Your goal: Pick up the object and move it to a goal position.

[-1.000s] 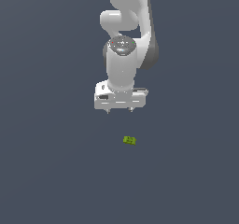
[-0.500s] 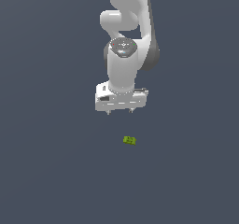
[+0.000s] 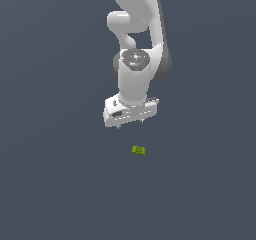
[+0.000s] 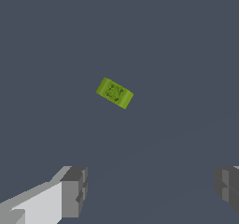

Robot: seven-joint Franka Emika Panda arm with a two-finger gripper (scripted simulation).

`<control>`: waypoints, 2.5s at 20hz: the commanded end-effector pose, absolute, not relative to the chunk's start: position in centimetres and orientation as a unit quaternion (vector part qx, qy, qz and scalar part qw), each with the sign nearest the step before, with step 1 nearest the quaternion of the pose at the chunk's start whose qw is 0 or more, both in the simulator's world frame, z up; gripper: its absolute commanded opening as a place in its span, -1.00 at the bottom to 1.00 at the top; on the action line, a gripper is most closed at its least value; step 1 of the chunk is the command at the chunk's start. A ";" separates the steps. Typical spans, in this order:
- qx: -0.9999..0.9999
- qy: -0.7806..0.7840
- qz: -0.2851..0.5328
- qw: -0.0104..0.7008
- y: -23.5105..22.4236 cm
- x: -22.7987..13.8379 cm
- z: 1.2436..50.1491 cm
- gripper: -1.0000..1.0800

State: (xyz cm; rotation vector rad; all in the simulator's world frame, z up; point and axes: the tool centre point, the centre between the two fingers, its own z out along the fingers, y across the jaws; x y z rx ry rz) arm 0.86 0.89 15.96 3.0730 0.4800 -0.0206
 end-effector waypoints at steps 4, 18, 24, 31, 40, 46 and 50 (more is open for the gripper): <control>0.973 0.232 -0.008 0.016 1.5 1.8 14.6 0.92; 0.903 0.430 -0.009 0.011 3.2 4.0 10.7 0.92; 0.861 0.508 -0.007 0.007 3.9 4.9 9.1 0.92; 0.814 0.581 -0.004 0.003 4.6 5.7 7.4 0.92; 0.780 0.626 0.000 0.000 5.1 6.2 6.4 0.92; 0.778 0.629 0.000 0.000 5.1 6.2 6.2 0.92; 0.777 0.629 0.000 0.000 5.1 6.2 5.4 0.92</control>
